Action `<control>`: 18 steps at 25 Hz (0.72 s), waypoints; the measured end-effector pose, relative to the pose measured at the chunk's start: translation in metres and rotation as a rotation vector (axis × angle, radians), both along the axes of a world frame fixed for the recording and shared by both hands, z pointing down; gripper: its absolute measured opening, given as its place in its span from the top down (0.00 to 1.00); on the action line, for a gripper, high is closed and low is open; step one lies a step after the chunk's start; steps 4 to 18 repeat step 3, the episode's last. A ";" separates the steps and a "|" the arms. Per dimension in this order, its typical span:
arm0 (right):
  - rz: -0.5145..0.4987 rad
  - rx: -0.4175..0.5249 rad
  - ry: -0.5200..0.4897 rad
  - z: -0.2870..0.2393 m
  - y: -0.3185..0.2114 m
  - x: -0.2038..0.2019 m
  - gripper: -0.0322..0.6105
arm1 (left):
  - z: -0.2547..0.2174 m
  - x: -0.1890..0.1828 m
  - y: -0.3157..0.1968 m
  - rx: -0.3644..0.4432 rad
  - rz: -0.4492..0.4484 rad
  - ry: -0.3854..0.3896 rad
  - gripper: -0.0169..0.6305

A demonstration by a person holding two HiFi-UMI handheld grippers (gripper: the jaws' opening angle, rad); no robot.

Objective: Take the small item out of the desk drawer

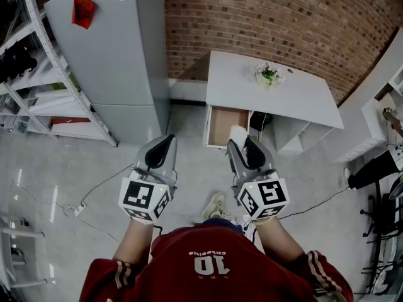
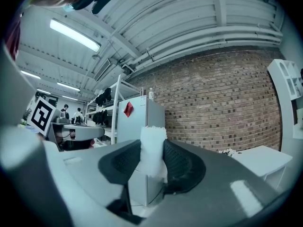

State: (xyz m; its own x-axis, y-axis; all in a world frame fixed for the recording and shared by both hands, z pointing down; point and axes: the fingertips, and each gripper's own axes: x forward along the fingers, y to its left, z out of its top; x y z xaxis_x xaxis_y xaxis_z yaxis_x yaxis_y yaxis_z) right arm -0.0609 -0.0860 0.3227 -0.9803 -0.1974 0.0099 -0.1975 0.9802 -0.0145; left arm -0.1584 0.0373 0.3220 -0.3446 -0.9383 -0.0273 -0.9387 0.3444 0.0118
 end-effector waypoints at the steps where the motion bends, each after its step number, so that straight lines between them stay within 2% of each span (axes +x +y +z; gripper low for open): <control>1: 0.000 -0.003 0.001 0.000 0.001 0.000 0.72 | 0.000 0.000 0.001 -0.001 0.002 0.001 0.98; 18: 0.000 -0.010 0.005 0.001 0.003 0.000 0.72 | 0.001 0.001 0.002 -0.002 0.004 0.003 0.98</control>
